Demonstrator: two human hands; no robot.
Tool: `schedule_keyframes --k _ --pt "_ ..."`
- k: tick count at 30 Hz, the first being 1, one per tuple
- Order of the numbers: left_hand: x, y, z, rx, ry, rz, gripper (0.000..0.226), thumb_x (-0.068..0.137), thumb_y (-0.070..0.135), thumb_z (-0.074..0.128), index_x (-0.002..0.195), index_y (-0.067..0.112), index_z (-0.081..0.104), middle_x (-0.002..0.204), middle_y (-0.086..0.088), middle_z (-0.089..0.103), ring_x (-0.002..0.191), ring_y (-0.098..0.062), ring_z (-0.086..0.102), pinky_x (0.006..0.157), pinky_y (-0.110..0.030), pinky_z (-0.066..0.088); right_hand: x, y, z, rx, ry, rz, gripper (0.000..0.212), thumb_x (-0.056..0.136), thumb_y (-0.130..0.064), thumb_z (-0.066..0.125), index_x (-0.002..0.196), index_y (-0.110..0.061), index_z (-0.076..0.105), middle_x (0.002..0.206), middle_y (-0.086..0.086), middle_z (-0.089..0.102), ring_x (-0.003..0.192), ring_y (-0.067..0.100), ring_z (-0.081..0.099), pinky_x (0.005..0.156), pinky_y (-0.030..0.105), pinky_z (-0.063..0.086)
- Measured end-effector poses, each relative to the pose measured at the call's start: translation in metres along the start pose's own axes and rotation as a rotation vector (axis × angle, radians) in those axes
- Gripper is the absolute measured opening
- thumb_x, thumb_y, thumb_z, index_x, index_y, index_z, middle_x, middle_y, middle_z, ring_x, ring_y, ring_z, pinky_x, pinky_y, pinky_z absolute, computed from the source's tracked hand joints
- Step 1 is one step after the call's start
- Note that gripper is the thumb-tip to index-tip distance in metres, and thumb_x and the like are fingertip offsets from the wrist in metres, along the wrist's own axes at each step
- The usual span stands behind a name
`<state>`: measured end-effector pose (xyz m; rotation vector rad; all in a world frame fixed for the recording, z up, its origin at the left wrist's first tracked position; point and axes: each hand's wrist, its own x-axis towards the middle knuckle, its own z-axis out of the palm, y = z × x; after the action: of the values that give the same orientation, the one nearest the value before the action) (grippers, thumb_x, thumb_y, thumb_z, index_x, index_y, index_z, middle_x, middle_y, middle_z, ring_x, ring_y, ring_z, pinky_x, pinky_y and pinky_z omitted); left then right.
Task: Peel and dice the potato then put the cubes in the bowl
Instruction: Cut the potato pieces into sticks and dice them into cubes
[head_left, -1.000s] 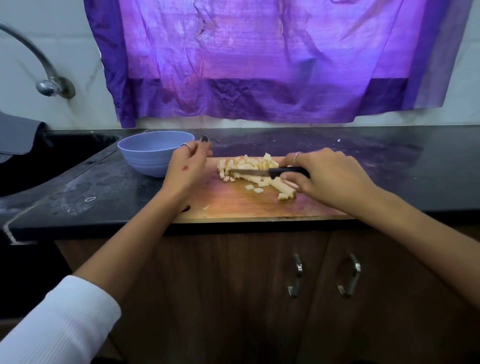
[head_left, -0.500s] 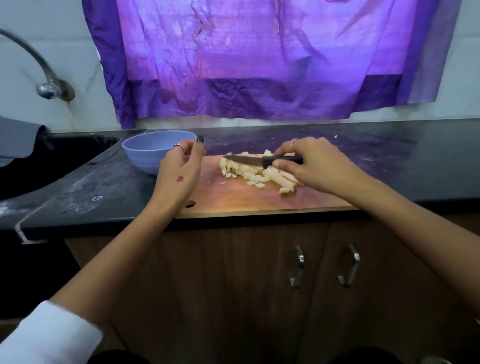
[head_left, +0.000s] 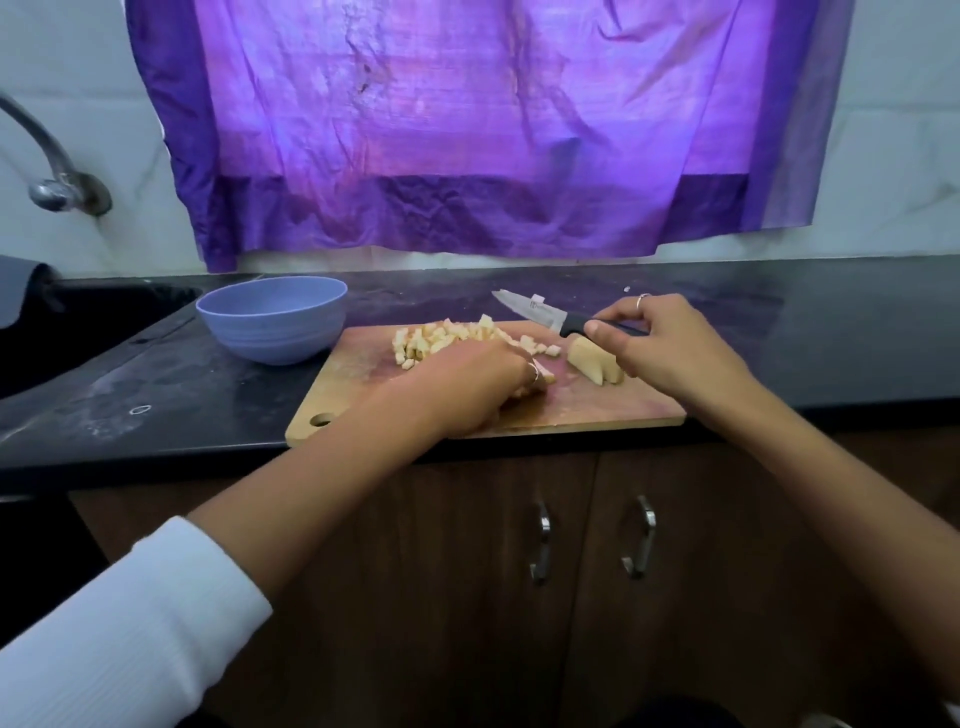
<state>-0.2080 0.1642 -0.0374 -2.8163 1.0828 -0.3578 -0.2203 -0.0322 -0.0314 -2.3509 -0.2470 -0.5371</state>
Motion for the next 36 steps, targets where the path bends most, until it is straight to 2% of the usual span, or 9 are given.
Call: schedule_keyframes --k 5,9,13,17,22,25,28,32,36 --pt "0.003 -0.006 0.0 0.16 0.063 0.125 0.029 0.09 0.006 0.053 0.115 0.016 0.064 0.117 0.0 0.062 0.105 -0.021 0.058 0.08 -0.027 0.043 -0.002 0.015 -0.01 0.063 0.029 -0.018 0.016 0.091 -0.032 0.062 0.099 -0.021 0.07 0.069 -0.015 0.055 0.062 -0.002 0.045 0.072 0.025 0.037" --pt "0.002 -0.017 0.009 0.169 0.158 0.153 0.034 0.093 0.011 0.052 0.127 0.015 0.056 0.129 -0.003 0.057 0.116 -0.025 0.053 0.088 -0.035 0.044 -0.01 0.016 -0.014 0.1 0.025 -0.035 0.005 0.091 -0.032 0.062 0.093 -0.03 0.066 0.065 -0.016 0.053 0.064 0.001 0.048 0.067 0.027 0.038" --pt "0.001 -0.018 0.004 -0.243 0.44 -0.109 0.025 0.093 0.002 0.053 0.117 0.006 0.06 0.113 -0.001 0.06 0.104 -0.019 0.058 0.08 -0.006 0.035 -0.023 0.021 -0.022 0.133 -0.036 -0.084 0.003 0.09 -0.031 0.063 0.093 -0.031 0.065 0.062 -0.016 0.053 0.063 0.0 0.048 0.068 0.027 0.038" --pt "-0.009 -0.033 0.0 -0.619 0.782 -0.371 0.011 0.091 0.005 0.06 0.1 0.009 0.063 0.088 0.004 0.065 0.083 -0.011 0.064 0.079 -0.02 0.051 -0.036 0.02 -0.034 0.005 -0.176 -0.181 0.008 0.087 -0.035 0.064 0.094 -0.039 0.066 0.058 -0.023 0.057 0.064 -0.001 0.051 0.064 0.024 0.039" --pt "-0.051 -0.041 0.004 -0.933 1.0 -0.563 0.013 0.088 0.008 0.066 0.095 0.017 0.061 0.088 0.005 0.066 0.084 -0.009 0.065 0.076 -0.021 0.052 -0.027 0.004 -0.031 -0.151 -0.287 -0.247 0.02 0.086 -0.041 0.064 0.105 -0.039 0.067 0.095 -0.022 0.062 0.088 0.004 0.058 0.078 0.025 0.045" --pt "-0.08 -0.033 0.008 -0.971 1.036 -0.616 0.015 0.086 0.01 0.069 0.092 0.022 0.062 0.089 0.003 0.067 0.082 -0.008 0.066 0.063 -0.018 0.051 -0.011 -0.008 -0.006 -0.273 -0.316 -0.295 0.026 0.087 -0.043 0.063 0.113 -0.039 0.066 0.118 -0.009 0.064 0.108 0.015 0.058 0.089 0.035 0.046" --pt "-0.1 -0.032 0.012 -1.016 1.025 -0.681 0.015 0.084 0.015 0.072 0.089 0.026 0.063 0.086 0.005 0.068 0.084 -0.011 0.066 0.057 -0.025 0.053 0.002 -0.017 0.021 -0.367 -0.226 -0.271 0.029 0.089 -0.047 0.06 0.117 -0.041 0.062 0.12 -0.004 0.065 0.112 0.023 0.057 0.087 0.038 0.046" --pt "-0.108 -0.03 0.017 -0.764 0.794 -0.722 0.013 0.082 0.019 0.074 0.092 0.016 0.066 0.081 0.01 0.065 0.079 -0.002 0.062 0.069 -0.02 0.048 0.012 -0.025 0.033 -0.429 -0.164 -0.186 0.032 0.09 -0.048 0.058 0.121 -0.04 0.061 0.12 0.001 0.064 0.11 0.029 0.058 0.084 0.04 0.046" --pt "-0.117 -0.03 0.023 -0.607 0.756 -0.767 0.014 0.082 0.02 0.073 0.095 0.019 0.066 0.082 0.011 0.063 0.083 -0.004 0.06 0.068 -0.015 0.038 0.004 -0.029 0.023 -0.369 -0.165 -0.175 0.026 0.091 -0.041 0.059 0.112 -0.029 0.067 0.103 0.001 0.067 0.095 0.022 0.059 0.079 0.035 0.047"
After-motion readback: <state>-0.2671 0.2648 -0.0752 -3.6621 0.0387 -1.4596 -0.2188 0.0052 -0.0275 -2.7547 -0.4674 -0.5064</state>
